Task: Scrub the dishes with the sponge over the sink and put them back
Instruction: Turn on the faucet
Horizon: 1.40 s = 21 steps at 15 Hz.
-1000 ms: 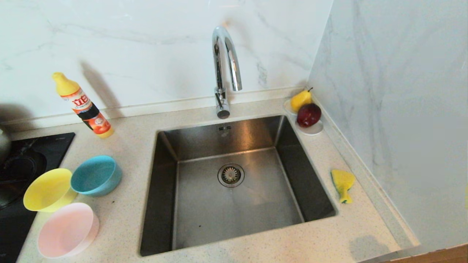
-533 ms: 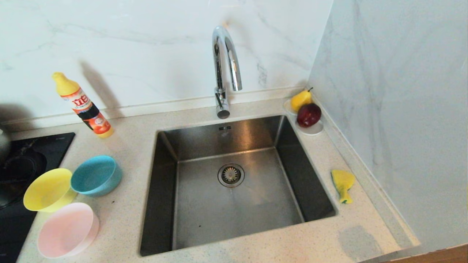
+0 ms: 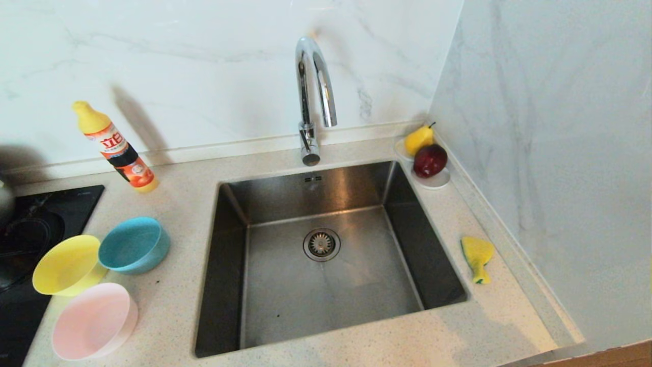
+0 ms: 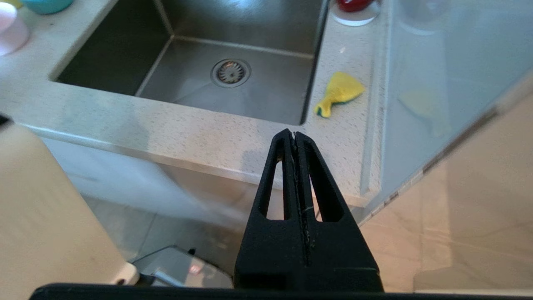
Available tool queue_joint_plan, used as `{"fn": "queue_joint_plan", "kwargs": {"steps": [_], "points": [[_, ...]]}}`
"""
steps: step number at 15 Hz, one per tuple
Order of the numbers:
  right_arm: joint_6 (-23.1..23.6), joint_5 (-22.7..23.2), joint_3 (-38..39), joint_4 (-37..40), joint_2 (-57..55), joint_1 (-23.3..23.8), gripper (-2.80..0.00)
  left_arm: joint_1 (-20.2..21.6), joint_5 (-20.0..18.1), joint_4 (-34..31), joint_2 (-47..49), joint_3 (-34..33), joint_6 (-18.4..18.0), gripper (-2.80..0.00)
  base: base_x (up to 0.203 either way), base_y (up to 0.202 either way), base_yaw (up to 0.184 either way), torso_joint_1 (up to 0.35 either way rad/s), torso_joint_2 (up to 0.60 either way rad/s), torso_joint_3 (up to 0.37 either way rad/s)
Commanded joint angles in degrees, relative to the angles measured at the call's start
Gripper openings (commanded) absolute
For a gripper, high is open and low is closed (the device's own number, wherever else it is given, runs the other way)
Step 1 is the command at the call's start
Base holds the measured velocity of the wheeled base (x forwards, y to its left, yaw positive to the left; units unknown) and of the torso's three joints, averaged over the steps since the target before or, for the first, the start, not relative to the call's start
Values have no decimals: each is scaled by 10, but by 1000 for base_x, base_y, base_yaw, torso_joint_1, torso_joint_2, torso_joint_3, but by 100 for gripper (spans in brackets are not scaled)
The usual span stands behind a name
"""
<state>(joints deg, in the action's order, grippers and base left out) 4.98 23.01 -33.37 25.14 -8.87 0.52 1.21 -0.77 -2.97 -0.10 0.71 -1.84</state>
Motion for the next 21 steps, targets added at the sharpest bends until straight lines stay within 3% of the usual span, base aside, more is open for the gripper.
{"fn": "queue_joint_plan", "kwargs": {"steps": [1, 8, 13, 21], "points": [[5, 11, -36, 0, -100, 4, -280, 0, 0, 0, 2, 0, 0, -280, 0, 0, 0, 0, 0, 0], [23, 21, -146, 13, -321, 1, -280, 0, 0, 0, 2, 0, 0, -280, 0, 0, 0, 0, 0, 0], [63, 13, -166, 18, -438, -1, -280, 0, 0, 0, 2, 0, 0, -280, 0, 0, 0, 0, 0, 0], [45, -53, -191, 2, -571, -54, -280, 0, 0, 0, 2, 0, 0, -280, 0, 0, 0, 0, 0, 0]]}}
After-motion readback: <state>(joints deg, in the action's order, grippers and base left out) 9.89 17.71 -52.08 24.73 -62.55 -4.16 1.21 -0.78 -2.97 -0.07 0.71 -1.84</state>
